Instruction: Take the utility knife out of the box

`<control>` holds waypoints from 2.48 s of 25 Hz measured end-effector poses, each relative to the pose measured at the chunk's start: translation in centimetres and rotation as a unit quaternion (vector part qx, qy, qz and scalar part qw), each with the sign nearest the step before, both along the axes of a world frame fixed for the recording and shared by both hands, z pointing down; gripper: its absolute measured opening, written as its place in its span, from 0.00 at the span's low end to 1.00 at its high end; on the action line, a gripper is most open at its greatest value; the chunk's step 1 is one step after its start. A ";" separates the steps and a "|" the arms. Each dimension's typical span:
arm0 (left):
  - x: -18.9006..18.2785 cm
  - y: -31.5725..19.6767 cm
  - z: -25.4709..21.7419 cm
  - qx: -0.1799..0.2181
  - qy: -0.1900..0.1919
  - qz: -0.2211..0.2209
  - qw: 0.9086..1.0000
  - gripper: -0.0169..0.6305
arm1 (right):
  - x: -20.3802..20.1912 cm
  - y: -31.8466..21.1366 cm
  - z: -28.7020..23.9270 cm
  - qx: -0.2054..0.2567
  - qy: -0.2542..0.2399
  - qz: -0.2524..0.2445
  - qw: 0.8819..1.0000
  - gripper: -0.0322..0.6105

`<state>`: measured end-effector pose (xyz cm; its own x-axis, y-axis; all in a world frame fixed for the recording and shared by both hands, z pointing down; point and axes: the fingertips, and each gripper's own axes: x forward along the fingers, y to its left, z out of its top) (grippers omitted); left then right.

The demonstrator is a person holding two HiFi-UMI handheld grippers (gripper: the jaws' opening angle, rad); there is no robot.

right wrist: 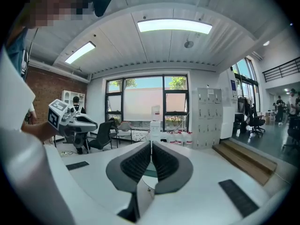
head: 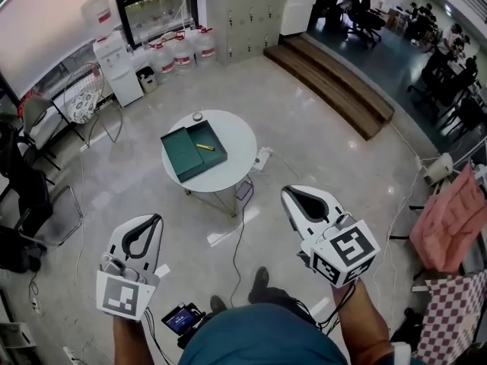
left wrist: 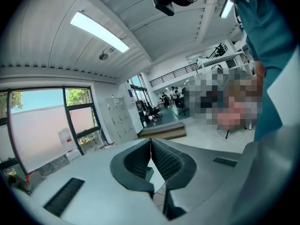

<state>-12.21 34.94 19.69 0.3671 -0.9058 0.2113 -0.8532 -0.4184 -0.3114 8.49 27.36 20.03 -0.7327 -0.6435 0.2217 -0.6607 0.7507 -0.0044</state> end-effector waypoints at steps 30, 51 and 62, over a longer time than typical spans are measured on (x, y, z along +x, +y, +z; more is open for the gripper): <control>6.8 -15.4 2.7 -0.034 -0.018 -0.024 0.999 0.05 | 5.7 -16.3 3.8 -0.037 -0.020 -0.025 0.999 0.11; -6.0 -34.3 2.9 -0.026 0.003 0.134 0.991 0.05 | -6.0 -27.8 2.1 -0.035 0.006 0.122 0.992 0.11; -11.3 -38.6 4.2 -0.026 0.006 0.170 0.985 0.05 | -11.1 -30.4 2.2 -0.037 0.019 0.153 0.987 0.11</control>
<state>-23.55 -3.61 23.85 0.6506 -0.7180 0.2475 -0.6640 -0.6960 -0.2734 -2.59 -3.03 22.22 -0.4964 -0.8143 0.3009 -0.8574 0.5142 -0.0230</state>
